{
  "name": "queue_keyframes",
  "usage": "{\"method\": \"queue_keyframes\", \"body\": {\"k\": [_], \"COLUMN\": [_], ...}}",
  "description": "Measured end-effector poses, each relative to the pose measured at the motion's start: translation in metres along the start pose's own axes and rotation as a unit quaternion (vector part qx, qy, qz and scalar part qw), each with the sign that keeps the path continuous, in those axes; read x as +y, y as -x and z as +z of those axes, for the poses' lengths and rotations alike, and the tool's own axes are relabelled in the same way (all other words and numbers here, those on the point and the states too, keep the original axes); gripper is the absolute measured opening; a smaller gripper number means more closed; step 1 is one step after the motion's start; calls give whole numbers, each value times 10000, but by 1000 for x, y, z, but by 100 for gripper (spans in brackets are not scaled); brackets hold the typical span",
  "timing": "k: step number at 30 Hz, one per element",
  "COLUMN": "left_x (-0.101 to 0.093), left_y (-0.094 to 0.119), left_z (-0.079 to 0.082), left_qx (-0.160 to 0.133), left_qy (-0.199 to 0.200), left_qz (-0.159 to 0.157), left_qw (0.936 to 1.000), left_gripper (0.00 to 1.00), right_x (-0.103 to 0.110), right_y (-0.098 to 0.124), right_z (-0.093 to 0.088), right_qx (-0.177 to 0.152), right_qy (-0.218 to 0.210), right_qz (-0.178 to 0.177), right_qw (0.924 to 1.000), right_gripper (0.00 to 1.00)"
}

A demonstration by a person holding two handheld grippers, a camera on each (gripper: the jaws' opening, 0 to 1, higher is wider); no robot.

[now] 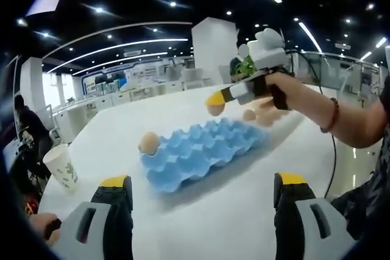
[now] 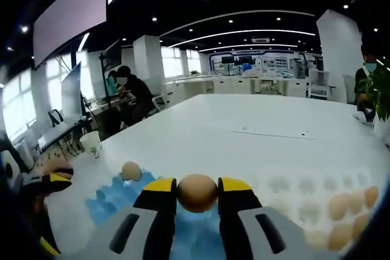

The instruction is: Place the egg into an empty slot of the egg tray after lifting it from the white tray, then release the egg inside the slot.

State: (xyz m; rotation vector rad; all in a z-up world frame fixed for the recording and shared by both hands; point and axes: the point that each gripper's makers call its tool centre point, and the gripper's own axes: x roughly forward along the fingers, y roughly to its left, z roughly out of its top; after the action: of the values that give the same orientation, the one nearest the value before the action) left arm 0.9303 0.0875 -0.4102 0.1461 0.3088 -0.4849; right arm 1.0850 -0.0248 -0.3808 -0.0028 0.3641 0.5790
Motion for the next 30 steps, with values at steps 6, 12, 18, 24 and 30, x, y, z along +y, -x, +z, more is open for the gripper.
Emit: {"method": "queue_keyframes", "body": {"k": [6,12,18,24,30], "left_x": [-1,-1,1,1,1], "left_y": [0,0,0,-1,1], "left_z": [-1,-1,-1,0,2], "left_qx": [37,33,56,51,-15], "left_qy": [-7,0,-6,-13,10], "left_qz": [-3,2,63,71,61], "left_qw": [10000,10000,10000,10000,10000], "left_gripper": [98,98,98,98,98], "right_x": [21,39,52,66,75], "right_y": [-10,-21,-27,-33,-40], "right_z": [-1,-2,-1,1,-2], "right_qx": [50,76,-46,-140,-80], "right_qy": [75,84,160,281,423], "right_qz": [251,456,717,910,995], "right_qw": [9996,9989,9973,9954,9941], "right_gripper": [27,27,27,27,27]}}
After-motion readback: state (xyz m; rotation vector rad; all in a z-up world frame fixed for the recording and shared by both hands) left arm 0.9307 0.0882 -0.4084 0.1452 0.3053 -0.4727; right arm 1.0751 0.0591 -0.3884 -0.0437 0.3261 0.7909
